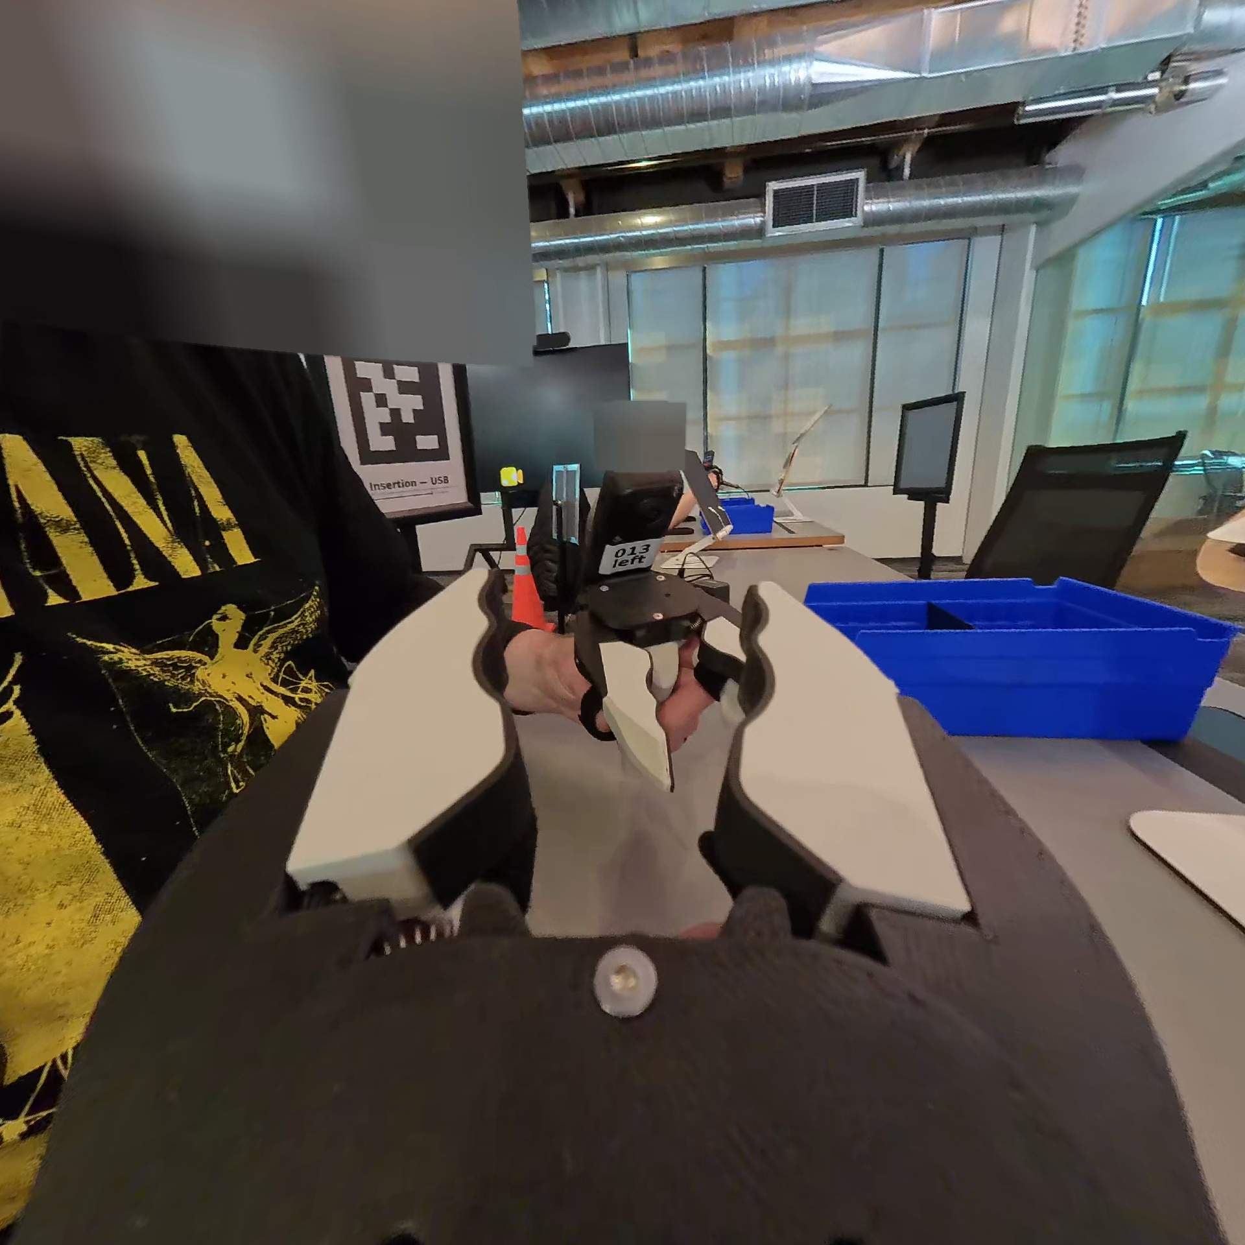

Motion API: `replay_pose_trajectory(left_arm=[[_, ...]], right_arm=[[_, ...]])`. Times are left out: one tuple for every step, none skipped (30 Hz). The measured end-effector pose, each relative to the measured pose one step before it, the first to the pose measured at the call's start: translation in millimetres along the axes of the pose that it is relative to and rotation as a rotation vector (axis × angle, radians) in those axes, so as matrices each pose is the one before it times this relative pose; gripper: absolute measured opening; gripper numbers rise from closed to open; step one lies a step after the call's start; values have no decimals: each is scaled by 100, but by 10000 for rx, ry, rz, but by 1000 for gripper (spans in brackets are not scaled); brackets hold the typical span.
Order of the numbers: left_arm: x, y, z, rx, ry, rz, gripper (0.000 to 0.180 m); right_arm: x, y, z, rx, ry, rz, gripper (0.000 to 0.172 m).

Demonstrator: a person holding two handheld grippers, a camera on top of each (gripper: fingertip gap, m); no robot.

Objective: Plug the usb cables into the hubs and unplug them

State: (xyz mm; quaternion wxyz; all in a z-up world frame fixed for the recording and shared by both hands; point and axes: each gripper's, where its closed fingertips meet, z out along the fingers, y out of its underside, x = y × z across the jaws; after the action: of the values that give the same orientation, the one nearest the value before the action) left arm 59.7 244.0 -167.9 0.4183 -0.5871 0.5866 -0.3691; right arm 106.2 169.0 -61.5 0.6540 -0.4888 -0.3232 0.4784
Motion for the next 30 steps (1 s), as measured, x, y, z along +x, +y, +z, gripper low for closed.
replay_pose_trajectory(left_arm=[[158, -272, -36, 102, 21, 55, 78], [180, -271, -30, 68, 54, 39, 78], [154, -249, -35, 71, 58, 28, 78], [105, -221, -45, 80, 31, 34, 77], [30, -141, -50, 57, -7, 35, 76], [-9, -39, -19, 23, -5, 15, 75], [-43, 49, -18, 4, 0, -20, 75], [-51, 69, -10, 14, -3, -41, 75], [13, 32, -19, 53, 51, -62, 75], [216, -30, 1, 83, 190, -94, 75], [309, -90, 31, 75, 230, -112, 75], [239, -159, 27, 100, 150, -91, 75], [346, -242, 22, 148, 208, -77, 75], [553, -290, 31, 159, 321, -46, 76], [496, -271, 46, 104, 230, 7, 77], [350, -264, 51, 72, 95, 75, 78], [462, -390, 38, 151, 145, 106, 79], [486, -430, 53, 154, 143, 93, 81], [304, -335, 88, 88, 31, 100, 82], [293, -303, 98, 83, 43, 75, 83], [336, -309, 100, 114, 93, 12, 84], [215, -201, 118, 63, 38, -14, 86], [160, -74, 118, 6, 16, 4, 87], [243, -4, 125, -2, 85, 13, 87], [160, 52, 113, -13, 37, 16, 88], [88, 73, 118, -14, 9, -7, 88], [111, 79, 108, 0, 36, -27, 88], [54, 76, 75, -9, 6, -24, 90], [-34, 53, 57, 6, -31, -18, 91], [23, -5, 22, 27, 12, -37, 92]], right_arm=[[-123, 131, 52, -10, -63, -28, 66], [-50, 166, 44, -37, -30, 15, 66], [-15, 161, 70, -36, -23, 25, 68], [9, 187, 69, -47, -15, 3, 70], [104, 245, 74, -78, 36, 8, 73], [160, 242, 49, -83, 64, 8, 77], [154, 221, 15, -55, 67, -42, 76], [141, 245, -6, -61, 58, -49, 75], [136, 318, 4, -103, 39, 5, 75], [144, 368, 29, -112, 40, 22, 76], [161, 413, 57, -125, 48, 6, 77], [93, 447, 103, -149, 14, 22, 79], [3, 390, 162, -104, -37, 58, 80], [-34, 280, 199, -25, -55, 79, 83], [-64, 265, 234, -23, -58, 71, 88], [-84, 266, 238, -42, -51, 34, 89], [-44, 286, 262, -53, -28, 21, 90], [-59, 319, 281, -90, -47, 48, 94], [-125, 306, 288, -88, -81, 50, 95], [-129, 270, 284, -59, -79, 46, 96], [-108, 260, 273, -61, -58, 50, 97], [-102, 283, 264, -86, -58, 27, 99], [-135, 271, 223, -98, -79, 8, 99], [-103, 198, 179, -60, -54, 0, 99], [-62, 107, 137, -8, -21, 7, 99], [-42, 70, 120, 6, -26, 26, 99], [-18, 74, 87, -1, -14, 25, 99], [24, 89, 72, -6, 11, 18, 100], [33, 54, 29, -1, 16, 19, 101], [29, 19, 0, 14, 10, 13, 102]])
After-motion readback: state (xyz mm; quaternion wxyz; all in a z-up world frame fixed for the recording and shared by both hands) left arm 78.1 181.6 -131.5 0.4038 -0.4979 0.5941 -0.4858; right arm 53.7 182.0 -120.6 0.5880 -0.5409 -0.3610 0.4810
